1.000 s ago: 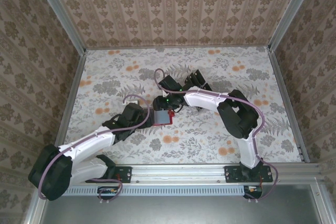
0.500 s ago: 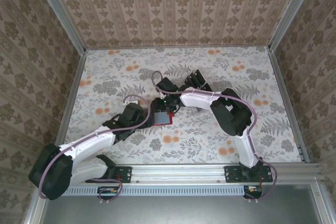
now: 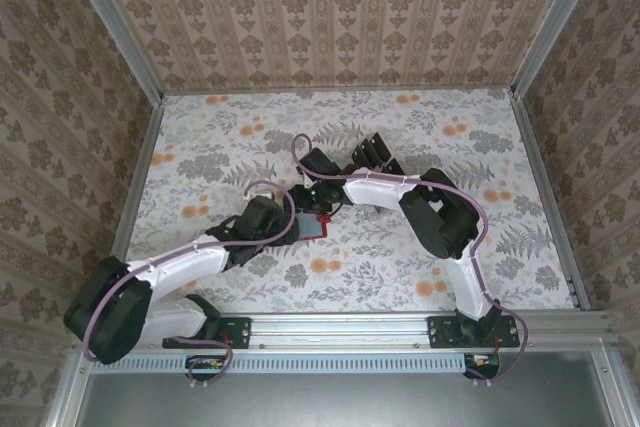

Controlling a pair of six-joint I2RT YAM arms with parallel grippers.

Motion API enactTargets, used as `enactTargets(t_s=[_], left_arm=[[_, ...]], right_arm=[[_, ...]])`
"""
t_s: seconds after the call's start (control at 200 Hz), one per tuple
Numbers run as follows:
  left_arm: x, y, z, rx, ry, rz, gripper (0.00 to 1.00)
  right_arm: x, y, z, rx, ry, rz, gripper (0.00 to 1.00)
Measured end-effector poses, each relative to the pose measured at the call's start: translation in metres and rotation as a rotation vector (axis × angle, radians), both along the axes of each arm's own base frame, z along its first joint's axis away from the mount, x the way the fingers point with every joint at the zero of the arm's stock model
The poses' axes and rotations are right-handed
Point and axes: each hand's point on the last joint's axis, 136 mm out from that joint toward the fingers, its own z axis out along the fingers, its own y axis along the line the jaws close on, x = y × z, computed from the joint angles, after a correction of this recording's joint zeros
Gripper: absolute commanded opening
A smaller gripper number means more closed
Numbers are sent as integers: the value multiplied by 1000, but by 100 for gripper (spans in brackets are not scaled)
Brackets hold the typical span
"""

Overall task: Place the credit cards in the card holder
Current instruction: Flip over the card slot on the card holder.

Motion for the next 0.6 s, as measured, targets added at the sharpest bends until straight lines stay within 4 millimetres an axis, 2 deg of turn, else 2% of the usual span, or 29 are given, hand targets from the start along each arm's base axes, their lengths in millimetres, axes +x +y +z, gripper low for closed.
enactTargets(t_s=[0.24, 0.6], left_arm=[[7, -8, -3, 18, -6, -10, 100], [7, -5, -20, 132, 8, -13, 100]], right_arm=[[1, 1, 0, 10, 4, -13, 54], [1, 2, 0, 26, 4, -11, 54]])
